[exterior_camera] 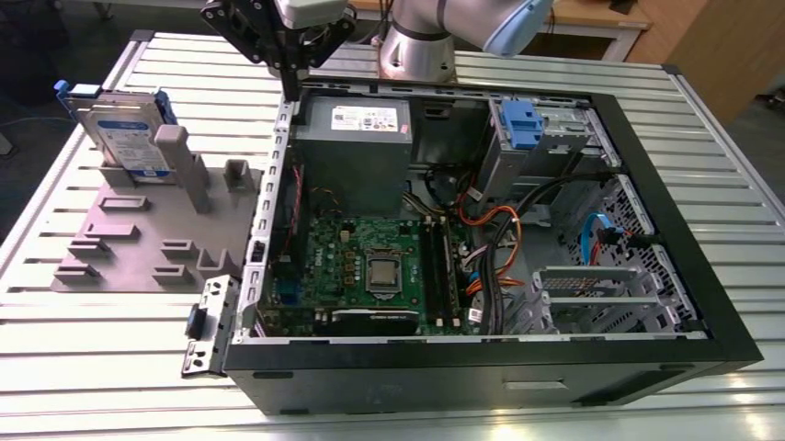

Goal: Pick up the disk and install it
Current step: 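Reach for the disk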

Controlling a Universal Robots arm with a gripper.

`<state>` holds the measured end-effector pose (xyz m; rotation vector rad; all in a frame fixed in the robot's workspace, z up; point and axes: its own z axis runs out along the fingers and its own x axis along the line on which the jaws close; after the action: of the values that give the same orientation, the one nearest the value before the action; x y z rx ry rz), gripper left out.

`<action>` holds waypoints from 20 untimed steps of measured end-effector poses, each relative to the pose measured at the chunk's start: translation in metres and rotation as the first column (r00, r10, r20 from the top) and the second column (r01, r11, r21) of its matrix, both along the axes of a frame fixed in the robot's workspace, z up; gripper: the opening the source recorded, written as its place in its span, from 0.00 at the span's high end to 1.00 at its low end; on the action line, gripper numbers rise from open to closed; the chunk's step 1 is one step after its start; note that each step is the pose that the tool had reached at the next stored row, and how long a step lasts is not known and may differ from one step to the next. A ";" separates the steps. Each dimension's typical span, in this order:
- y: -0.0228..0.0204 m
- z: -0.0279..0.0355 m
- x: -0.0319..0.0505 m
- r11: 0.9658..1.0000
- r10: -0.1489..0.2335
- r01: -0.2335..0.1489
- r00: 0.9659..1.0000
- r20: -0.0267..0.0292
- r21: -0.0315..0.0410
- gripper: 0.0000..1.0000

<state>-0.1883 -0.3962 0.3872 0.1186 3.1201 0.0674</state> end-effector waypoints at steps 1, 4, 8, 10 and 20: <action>0.0000 0.0000 -0.0002 1.000 0.000 0.000 1.000 0.000 0.000 0.89; 0.0000 -0.0001 -0.0009 1.000 0.000 0.000 1.000 0.000 0.000 0.89; 0.0000 -0.0001 -0.0017 1.000 0.000 0.000 1.000 0.000 0.000 0.89; 0.0000 -0.0001 -0.0017 1.000 0.000 0.000 1.000 0.000 0.000 0.89; 0.0000 -0.0001 -0.0056 1.000 0.000 0.000 1.000 0.000 0.000 0.89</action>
<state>-0.1939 -0.3962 0.3871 0.1186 3.1201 0.0674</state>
